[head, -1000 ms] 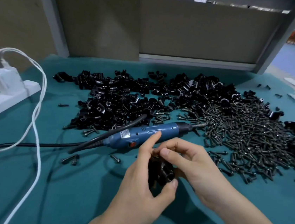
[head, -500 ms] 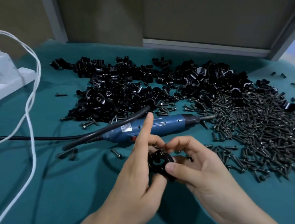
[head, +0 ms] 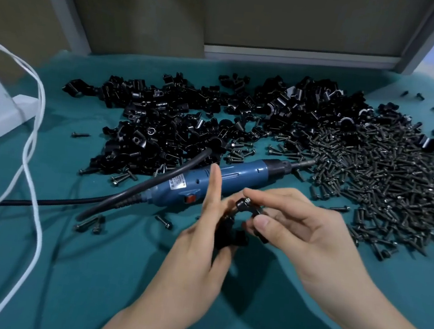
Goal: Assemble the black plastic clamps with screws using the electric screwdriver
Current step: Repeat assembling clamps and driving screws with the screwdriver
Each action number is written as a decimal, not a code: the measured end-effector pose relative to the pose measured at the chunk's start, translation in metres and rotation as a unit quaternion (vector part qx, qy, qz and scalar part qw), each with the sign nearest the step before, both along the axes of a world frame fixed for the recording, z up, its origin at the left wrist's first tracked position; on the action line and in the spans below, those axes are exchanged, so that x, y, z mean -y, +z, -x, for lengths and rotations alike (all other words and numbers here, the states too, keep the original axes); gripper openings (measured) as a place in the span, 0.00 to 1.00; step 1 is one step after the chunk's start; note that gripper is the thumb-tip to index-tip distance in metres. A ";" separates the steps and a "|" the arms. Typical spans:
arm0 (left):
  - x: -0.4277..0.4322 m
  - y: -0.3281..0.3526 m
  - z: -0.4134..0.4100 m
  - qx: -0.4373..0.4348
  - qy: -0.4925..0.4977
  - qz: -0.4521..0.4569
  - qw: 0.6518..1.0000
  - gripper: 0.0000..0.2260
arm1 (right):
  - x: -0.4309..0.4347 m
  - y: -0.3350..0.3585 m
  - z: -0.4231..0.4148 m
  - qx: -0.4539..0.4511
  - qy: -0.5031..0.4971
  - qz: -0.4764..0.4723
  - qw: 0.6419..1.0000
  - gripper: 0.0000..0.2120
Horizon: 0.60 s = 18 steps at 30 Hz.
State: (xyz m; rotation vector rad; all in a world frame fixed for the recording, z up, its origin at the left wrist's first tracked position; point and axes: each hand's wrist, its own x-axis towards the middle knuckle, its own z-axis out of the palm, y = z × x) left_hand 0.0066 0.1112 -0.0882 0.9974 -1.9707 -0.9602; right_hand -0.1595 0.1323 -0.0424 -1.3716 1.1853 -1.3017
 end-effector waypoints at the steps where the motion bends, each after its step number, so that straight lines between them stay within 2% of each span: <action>1: 0.001 -0.001 0.000 -0.004 0.004 -0.001 1.000 0.51 | 0.000 -0.001 0.000 -0.017 -0.001 0.004 1.000 0.16; 5: 0.002 -0.002 0.000 -0.012 -0.002 -0.009 1.000 0.50 | 0.000 -0.003 -0.001 -0.044 0.002 0.017 0.999 0.14; 10: 0.004 0.000 -0.002 -0.030 -0.018 -0.014 0.999 0.46 | 0.001 -0.003 0.000 -0.086 -0.007 0.032 0.996 0.17; 18: 0.004 0.002 -0.001 -0.073 -0.032 -0.032 0.996 0.41 | -0.001 0.000 0.000 -0.060 0.010 0.057 0.997 0.19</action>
